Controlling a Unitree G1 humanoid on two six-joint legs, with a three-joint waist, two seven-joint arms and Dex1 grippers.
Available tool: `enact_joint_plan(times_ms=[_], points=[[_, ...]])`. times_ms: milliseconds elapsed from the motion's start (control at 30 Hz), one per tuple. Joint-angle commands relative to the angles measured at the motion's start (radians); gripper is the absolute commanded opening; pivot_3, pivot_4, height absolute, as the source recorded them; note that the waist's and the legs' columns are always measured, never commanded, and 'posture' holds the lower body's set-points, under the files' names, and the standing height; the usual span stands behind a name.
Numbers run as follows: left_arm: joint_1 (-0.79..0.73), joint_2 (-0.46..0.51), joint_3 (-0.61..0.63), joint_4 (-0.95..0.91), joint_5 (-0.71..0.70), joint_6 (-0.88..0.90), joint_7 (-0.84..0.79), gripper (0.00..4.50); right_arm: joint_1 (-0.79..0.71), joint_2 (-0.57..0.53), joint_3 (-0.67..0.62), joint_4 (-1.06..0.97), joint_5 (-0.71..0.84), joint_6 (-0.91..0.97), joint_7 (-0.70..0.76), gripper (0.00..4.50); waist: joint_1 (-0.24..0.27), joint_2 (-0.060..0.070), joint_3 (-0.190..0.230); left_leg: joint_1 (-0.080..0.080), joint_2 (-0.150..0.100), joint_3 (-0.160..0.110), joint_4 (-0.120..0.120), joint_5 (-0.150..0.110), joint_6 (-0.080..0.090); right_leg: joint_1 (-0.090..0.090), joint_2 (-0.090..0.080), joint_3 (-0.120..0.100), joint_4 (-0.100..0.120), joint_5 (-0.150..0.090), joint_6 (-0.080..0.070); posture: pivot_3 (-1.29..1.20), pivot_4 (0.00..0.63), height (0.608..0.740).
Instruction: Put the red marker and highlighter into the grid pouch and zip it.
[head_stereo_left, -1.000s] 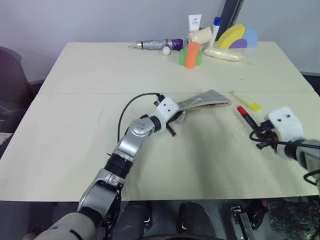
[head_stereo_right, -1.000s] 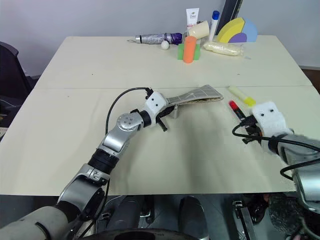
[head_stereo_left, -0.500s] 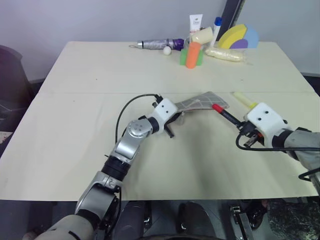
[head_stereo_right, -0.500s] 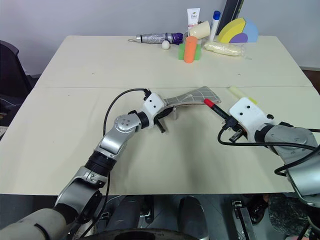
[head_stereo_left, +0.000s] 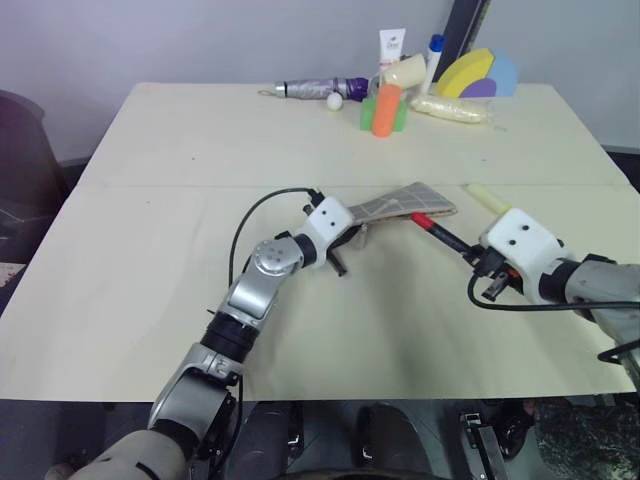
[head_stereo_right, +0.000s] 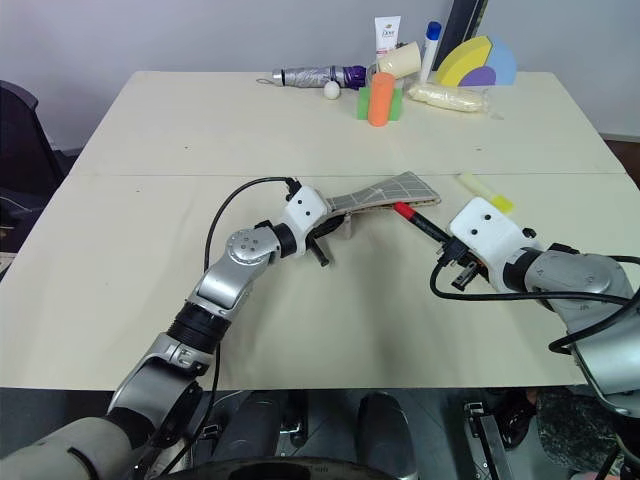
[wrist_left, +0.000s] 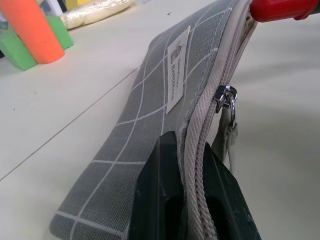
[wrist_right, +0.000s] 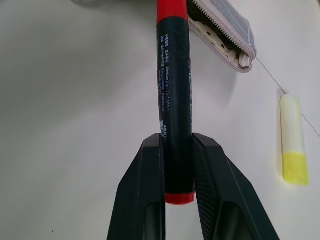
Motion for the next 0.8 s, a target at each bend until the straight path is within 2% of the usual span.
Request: enact_joint_plan(times_ms=[33, 333, 600, 733, 800], points=[[-0.004, -0.002, 0.010, -0.033, -0.006, -0.004, 0.001, 0.00, -0.014, -0.013, -0.021, -0.018, -0.005, -0.015, -0.003, 0.26, 0.000, 0.000, 0.000, 0.000, 0.000, 0.000, 0.000, 0.000, 0.000, 0.000, 0.000, 0.000, 0.000, 0.000, 0.000, 0.00, 0.150, 0.740], [0.004, 0.002, 0.001, -0.052, -0.004, -0.011, -0.010, 0.00, -0.050, -0.025, 0.013, 0.051, -0.043, -0.012, -0.031, 0.26, 0.000, 0.000, 0.000, 0.000, 0.000, 0.000, 0.000, 0.001, -0.002, 0.000, 0.000, 0.000, 0.000, 0.000, 0.000, 0.00, 0.150, 0.740], [0.011, 0.024, -0.037, -0.071, 0.021, -0.051, -0.041, 0.00, -0.080, -0.097, 0.119, 0.082, -0.129, -0.089, -0.019, 0.26, -0.002, 0.000, 0.000, 0.000, 0.000, 0.000, 0.000, 0.002, -0.004, 0.000, 0.000, 0.000, 0.000, 0.000, 0.000, 0.00, 0.150, 0.740], [0.009, 0.038, -0.067, -0.082, 0.039, -0.083, -0.071, 0.00, -0.131, -0.160, 0.281, 0.063, -0.233, -0.192, 0.017, 0.26, -0.002, 0.000, 0.000, 0.000, 0.000, 0.000, 0.000, 0.002, -0.004, -0.001, 0.000, 0.000, 0.000, 0.000, 0.000, 0.00, 0.150, 0.740], [0.007, 0.045, -0.084, -0.083, 0.052, -0.103, -0.085, 0.00, -0.193, -0.144, 0.379, 0.058, -0.288, -0.238, 0.038, 0.26, -0.003, 0.001, 0.000, 0.000, 0.000, 0.000, 0.000, 0.003, -0.004, -0.001, 0.000, 0.000, 0.000, 0.000, 0.000, 0.00, 0.150, 0.740]])
